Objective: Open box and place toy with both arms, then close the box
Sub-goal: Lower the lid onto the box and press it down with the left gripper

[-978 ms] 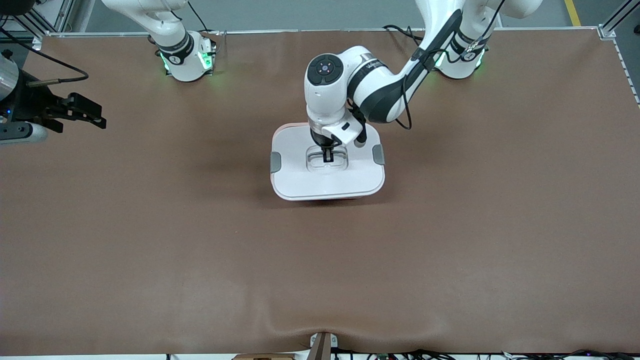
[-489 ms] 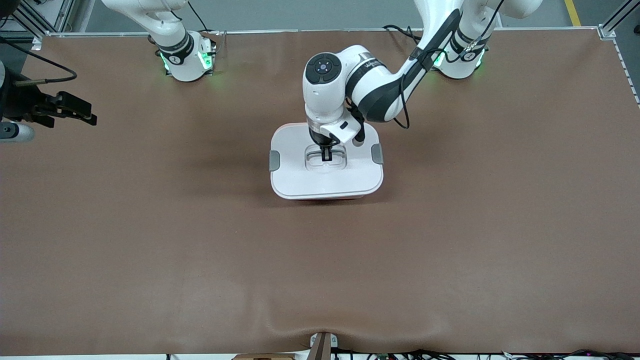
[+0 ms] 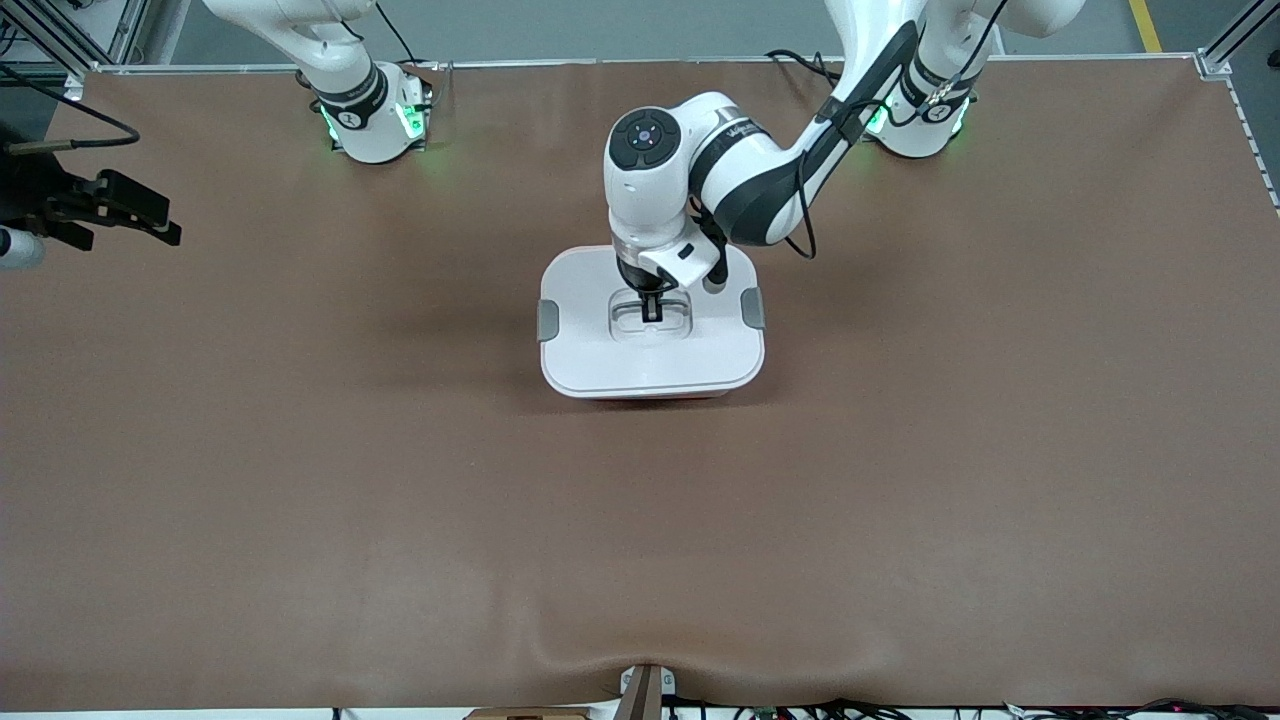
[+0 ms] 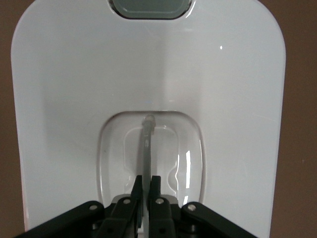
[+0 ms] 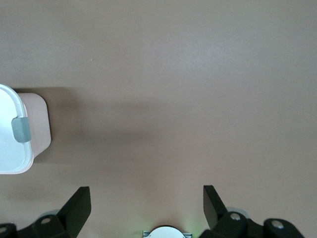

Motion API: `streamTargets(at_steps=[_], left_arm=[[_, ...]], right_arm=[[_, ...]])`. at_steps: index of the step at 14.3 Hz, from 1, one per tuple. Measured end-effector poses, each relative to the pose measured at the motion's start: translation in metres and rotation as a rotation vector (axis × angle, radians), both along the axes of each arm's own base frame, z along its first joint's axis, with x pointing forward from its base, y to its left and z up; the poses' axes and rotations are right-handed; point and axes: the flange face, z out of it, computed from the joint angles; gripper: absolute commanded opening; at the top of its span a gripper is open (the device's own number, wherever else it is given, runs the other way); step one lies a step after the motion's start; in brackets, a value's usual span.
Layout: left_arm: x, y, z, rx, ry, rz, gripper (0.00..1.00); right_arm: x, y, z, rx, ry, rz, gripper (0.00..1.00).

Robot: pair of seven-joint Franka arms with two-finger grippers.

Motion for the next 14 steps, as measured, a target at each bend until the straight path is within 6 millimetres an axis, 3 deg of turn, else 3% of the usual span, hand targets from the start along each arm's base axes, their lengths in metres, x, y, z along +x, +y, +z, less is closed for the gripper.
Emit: streamTargets(at_steps=[14], left_arm=[[-0.0028,-0.0005,-0.0054,0.003,0.001,0.02,0.0]], right_arm=[[0.0004,-0.0074,0.004,-0.001,-0.011,-0.016,1.0]])
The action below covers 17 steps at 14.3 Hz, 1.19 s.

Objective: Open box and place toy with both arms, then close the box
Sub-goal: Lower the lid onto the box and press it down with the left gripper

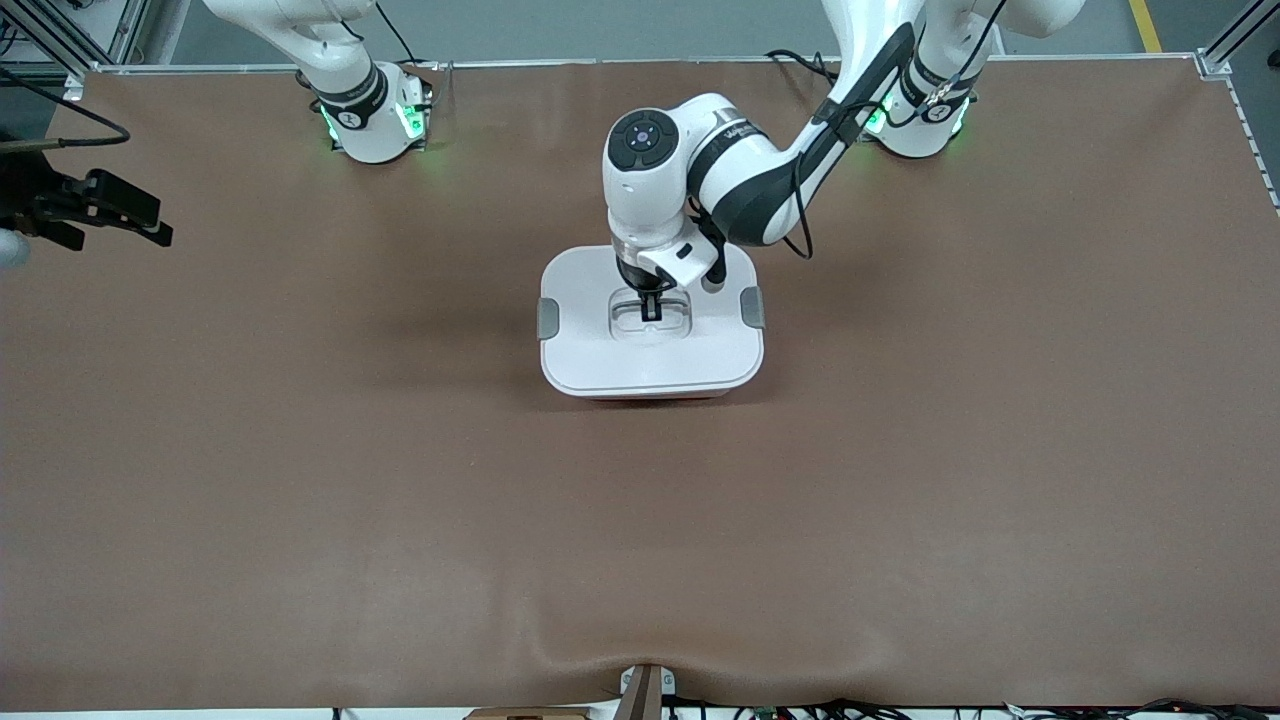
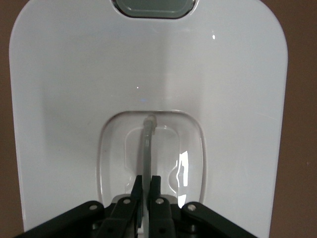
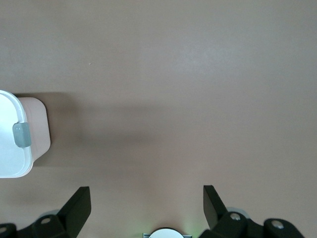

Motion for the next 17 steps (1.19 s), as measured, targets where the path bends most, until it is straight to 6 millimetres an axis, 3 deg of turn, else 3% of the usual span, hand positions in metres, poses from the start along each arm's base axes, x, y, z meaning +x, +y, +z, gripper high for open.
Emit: streamTargets(at_steps=[17], left_arm=[[-0.0051,-0.0019,-0.0024,0.011,-0.049,0.084,0.0]], right_arm=[[0.0,-0.0007,0.0,0.0,0.0,-0.001,1.0]])
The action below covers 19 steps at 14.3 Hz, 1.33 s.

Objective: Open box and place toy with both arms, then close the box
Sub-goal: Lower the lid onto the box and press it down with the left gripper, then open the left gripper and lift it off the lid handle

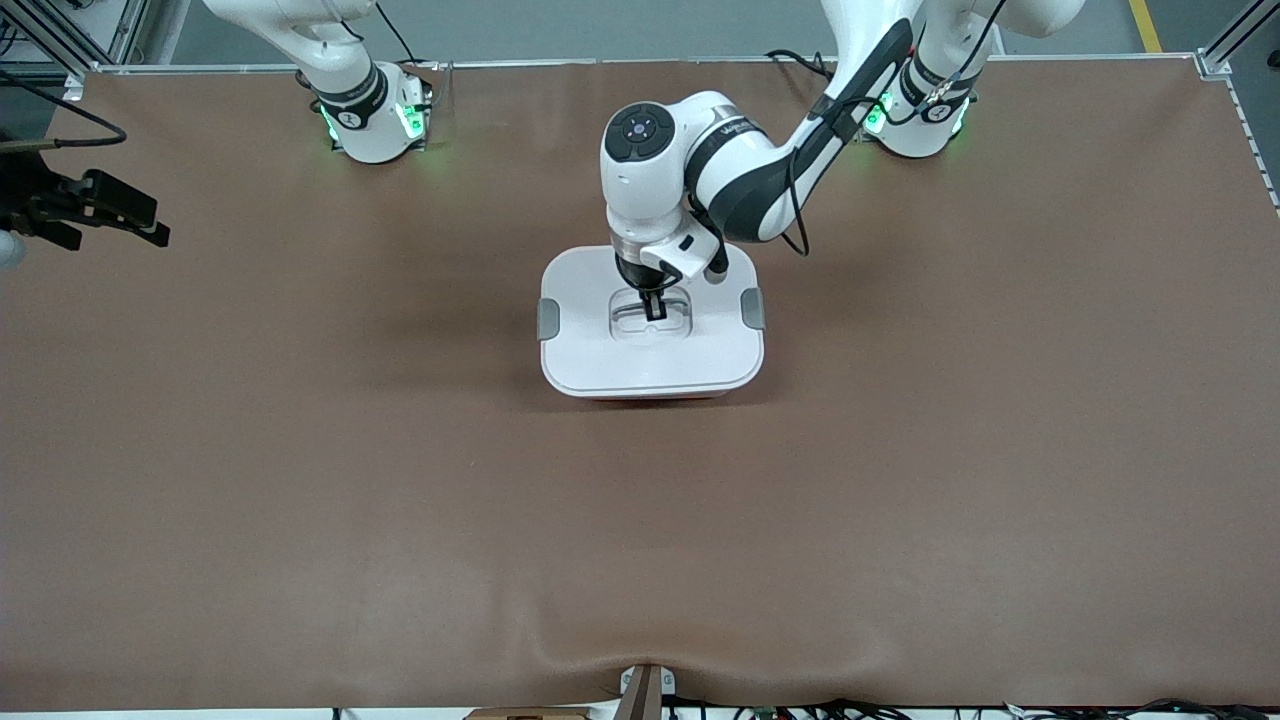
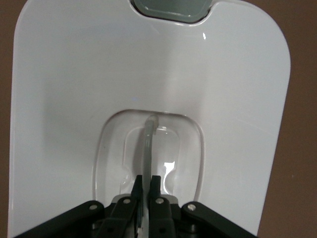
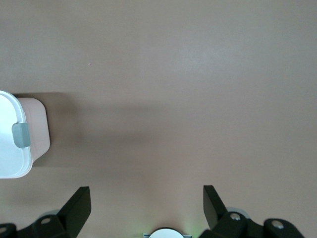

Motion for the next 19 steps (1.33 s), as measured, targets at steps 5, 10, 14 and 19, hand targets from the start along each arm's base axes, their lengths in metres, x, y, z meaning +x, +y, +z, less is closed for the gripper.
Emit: streamTargets(at_steps=[5,10,14,19], left_arm=[[0.003,0.001,0.003,-0.002,-0.013,-0.007,0.17],[0.009,0.007,0.003,0.013,-0.007,0.007,1.0],[0.013,0.008,0.015,0.027,-0.003,0.008,1.0],[0.031,0.024,0.05,0.086,0.061,-0.061,1.0]], right_arm=[[0.0,0.0,0.0,0.0,0.0,0.0,1.0],[0.0,0.0,0.0,0.0,0.0,0.0,1.0],[0.0,0.0,0.0,0.0,0.0,0.0,1.0],[0.0,0.0,0.0,0.0,0.0,0.0,1.0]])
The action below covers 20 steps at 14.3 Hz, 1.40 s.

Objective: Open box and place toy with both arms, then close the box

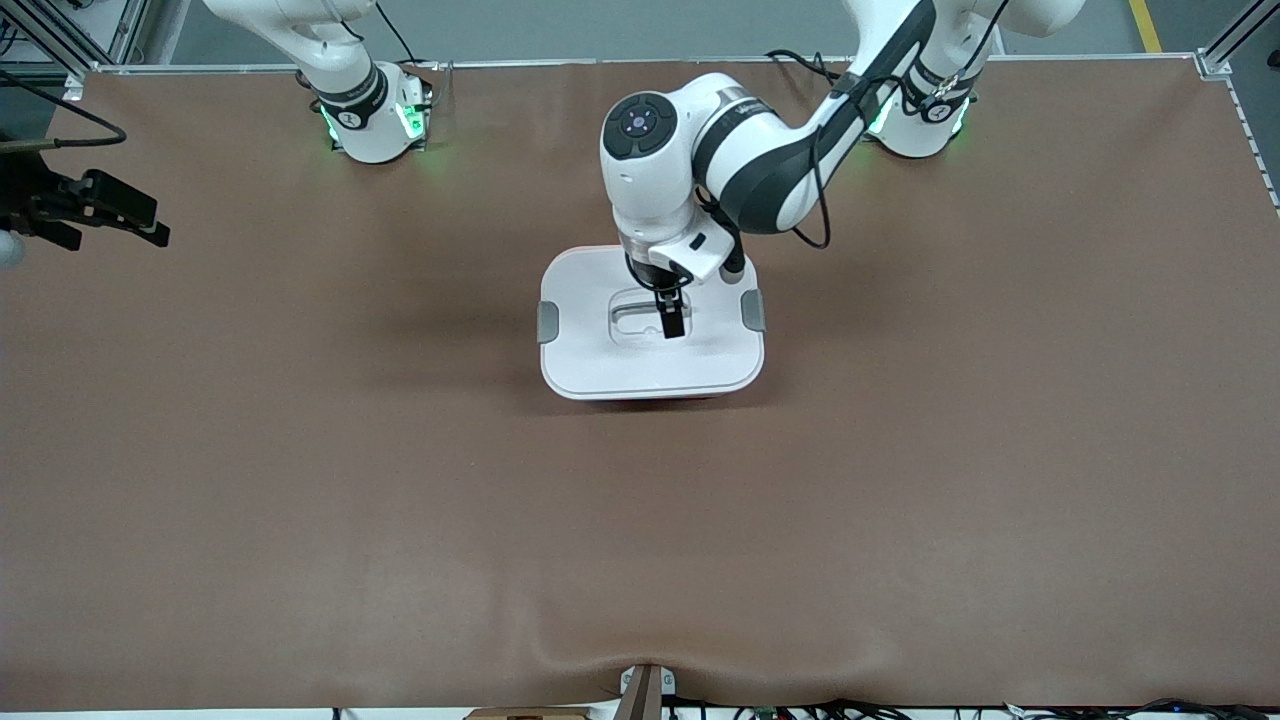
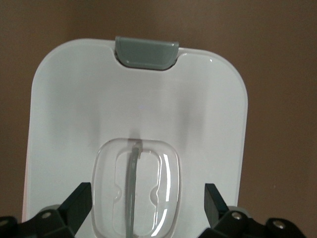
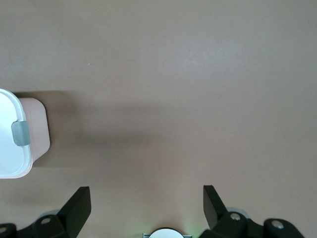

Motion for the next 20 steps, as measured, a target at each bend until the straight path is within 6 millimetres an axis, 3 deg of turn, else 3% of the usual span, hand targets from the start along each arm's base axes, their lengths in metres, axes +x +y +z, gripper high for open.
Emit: streamTargets(at_steps=[5,14,18,20], left_arm=[[0.029,0.039,0.021,0.037,0.061,-0.248,1.0],[0.093,0.135,0.041,0.045,0.139,-0.654,1.0],[0.12,0.188,0.058,0.013,0.143,-0.755,1.0],[0.125,0.199,0.056,0.001,0.156,-0.803,1.0]], right_arm=[[0.0,0.0,0.0,0.0,0.0,0.0,1.0],[0.0,0.001,0.0,0.0,0.0,0.001,1.0],[0.0,0.0,0.0,0.0,0.0,0.001,1.0],[0.0,0.001,0.0,0.0,0.0,0.001,1.0]])
